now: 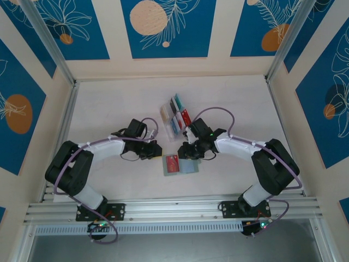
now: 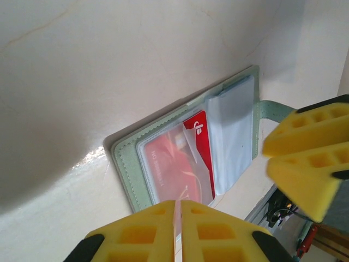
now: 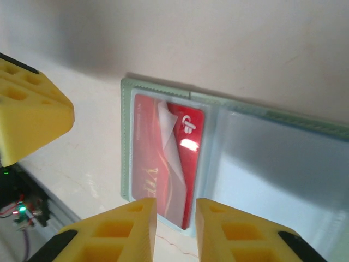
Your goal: Put the credit cards into the card holder
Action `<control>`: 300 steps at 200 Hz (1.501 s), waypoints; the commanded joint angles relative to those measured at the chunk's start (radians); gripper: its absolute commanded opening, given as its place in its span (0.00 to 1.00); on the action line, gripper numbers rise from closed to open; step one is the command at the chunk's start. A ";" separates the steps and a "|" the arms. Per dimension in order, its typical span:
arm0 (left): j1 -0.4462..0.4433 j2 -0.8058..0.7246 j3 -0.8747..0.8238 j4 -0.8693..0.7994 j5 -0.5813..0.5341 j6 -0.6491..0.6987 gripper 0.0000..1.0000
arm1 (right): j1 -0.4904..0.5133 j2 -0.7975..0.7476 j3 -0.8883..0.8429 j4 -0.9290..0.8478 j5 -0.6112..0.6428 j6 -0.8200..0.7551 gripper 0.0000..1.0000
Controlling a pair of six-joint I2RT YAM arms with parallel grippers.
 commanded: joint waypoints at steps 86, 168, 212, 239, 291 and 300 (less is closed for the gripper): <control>-0.075 0.078 -0.022 0.045 0.005 -0.004 0.10 | 0.001 0.142 0.123 -0.155 0.202 -0.139 0.34; -0.107 0.145 -0.066 0.098 -0.023 -0.019 0.09 | 0.082 0.233 0.101 -0.167 0.336 -0.069 0.37; -0.112 0.157 -0.080 0.114 -0.027 -0.023 0.09 | 0.104 0.227 0.079 -0.164 0.357 -0.030 0.19; -0.114 0.162 -0.088 0.122 -0.030 -0.026 0.09 | 0.104 0.197 0.093 -0.183 0.370 -0.035 0.04; -0.116 0.170 -0.108 0.142 -0.034 -0.029 0.09 | 0.102 0.131 0.133 -0.221 0.376 -0.049 0.00; -0.115 0.170 -0.111 0.146 -0.033 -0.031 0.09 | 0.102 0.121 0.135 -0.228 0.380 -0.050 0.00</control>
